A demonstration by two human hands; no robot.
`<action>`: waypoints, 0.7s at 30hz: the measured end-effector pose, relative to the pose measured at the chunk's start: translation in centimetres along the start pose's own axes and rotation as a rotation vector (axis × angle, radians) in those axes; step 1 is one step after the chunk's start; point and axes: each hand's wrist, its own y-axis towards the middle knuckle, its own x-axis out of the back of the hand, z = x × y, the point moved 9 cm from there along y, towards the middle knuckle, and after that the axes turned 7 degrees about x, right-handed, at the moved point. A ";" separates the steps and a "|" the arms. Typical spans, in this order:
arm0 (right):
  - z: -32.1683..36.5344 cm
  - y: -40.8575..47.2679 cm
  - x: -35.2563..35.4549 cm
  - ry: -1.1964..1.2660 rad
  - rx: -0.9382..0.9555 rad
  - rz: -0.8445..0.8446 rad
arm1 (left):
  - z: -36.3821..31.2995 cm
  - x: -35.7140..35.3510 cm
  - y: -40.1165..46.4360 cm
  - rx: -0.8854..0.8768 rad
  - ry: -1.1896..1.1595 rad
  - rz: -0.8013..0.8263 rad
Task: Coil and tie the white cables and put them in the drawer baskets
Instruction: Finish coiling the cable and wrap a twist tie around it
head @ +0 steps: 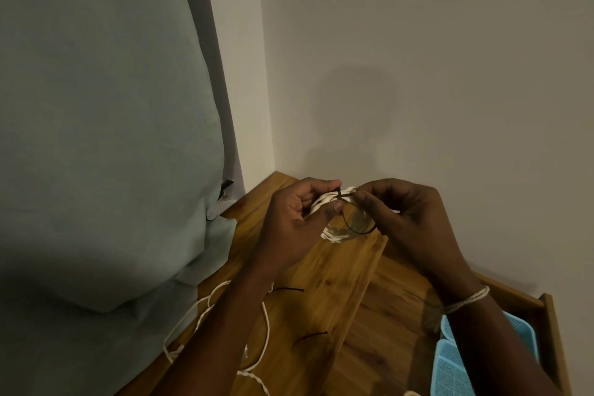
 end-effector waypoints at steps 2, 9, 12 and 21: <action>0.1 0.1 0.0 -0.024 0.021 0.007 | -0.3 -0.3 -0.1 0.000 0.004 0.021; 1.4 0.6 0.6 -0.091 0.165 0.018 | -1.3 -0.9 -0.1 0.013 -0.021 0.040; 1.3 0.6 0.8 -0.089 0.199 0.020 | -1.9 -1.0 -0.1 -0.011 0.006 0.041; 0.2 0.3 1.3 -0.052 0.111 0.022 | -2.5 -0.8 -0.1 -0.041 -0.072 0.007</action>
